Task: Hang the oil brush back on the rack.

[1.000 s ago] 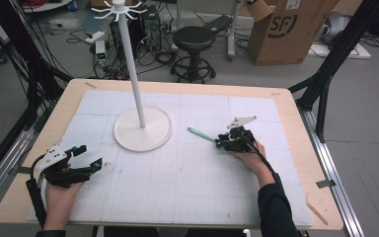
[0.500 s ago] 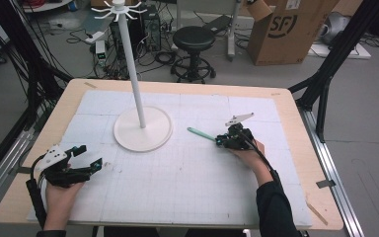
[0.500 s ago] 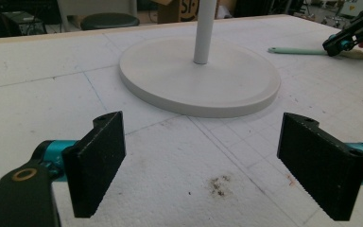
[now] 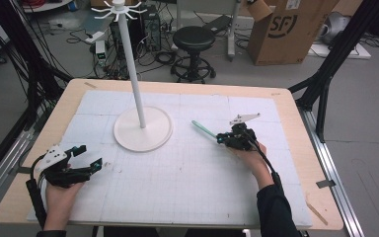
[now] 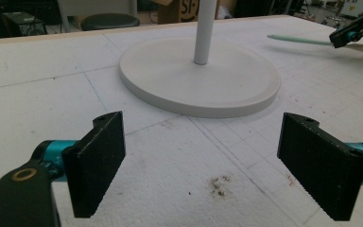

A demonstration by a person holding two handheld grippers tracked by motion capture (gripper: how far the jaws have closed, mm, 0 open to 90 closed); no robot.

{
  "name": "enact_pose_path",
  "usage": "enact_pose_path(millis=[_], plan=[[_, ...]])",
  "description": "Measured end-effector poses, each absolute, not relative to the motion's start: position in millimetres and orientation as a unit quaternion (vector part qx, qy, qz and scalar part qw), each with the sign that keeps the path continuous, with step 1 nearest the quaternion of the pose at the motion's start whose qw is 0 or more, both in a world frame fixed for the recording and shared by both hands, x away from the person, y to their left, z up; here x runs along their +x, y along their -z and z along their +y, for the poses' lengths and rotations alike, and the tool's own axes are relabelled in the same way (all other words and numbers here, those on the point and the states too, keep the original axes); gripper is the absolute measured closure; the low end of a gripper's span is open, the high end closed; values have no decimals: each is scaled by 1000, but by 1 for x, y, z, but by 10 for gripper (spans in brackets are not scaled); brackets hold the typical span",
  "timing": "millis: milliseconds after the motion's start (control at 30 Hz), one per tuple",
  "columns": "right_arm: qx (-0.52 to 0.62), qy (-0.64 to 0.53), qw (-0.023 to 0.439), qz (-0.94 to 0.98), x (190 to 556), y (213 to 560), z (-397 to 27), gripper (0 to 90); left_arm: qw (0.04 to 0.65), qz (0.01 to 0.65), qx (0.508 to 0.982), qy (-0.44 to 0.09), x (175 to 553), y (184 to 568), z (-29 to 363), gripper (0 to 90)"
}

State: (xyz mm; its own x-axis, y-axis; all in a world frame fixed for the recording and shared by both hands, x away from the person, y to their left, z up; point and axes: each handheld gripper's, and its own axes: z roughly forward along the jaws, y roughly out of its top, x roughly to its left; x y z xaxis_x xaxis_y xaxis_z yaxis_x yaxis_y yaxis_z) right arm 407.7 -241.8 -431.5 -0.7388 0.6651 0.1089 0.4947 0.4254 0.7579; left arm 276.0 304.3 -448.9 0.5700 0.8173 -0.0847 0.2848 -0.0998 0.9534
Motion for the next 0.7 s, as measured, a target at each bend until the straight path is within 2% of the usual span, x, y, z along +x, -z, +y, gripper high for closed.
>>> enact_pose_path(millis=[267,467,700], plan=[[319,-488,115,804,392,398,-241,831,543,393,700,-245,276,449,304,166],[309,-517,121,789,384,379,-239,831,543,393,700,-245,276,449,304,166],[280,-551,137,774,370,342,-228,831,544,392,701,-245,276,449,304,167]])
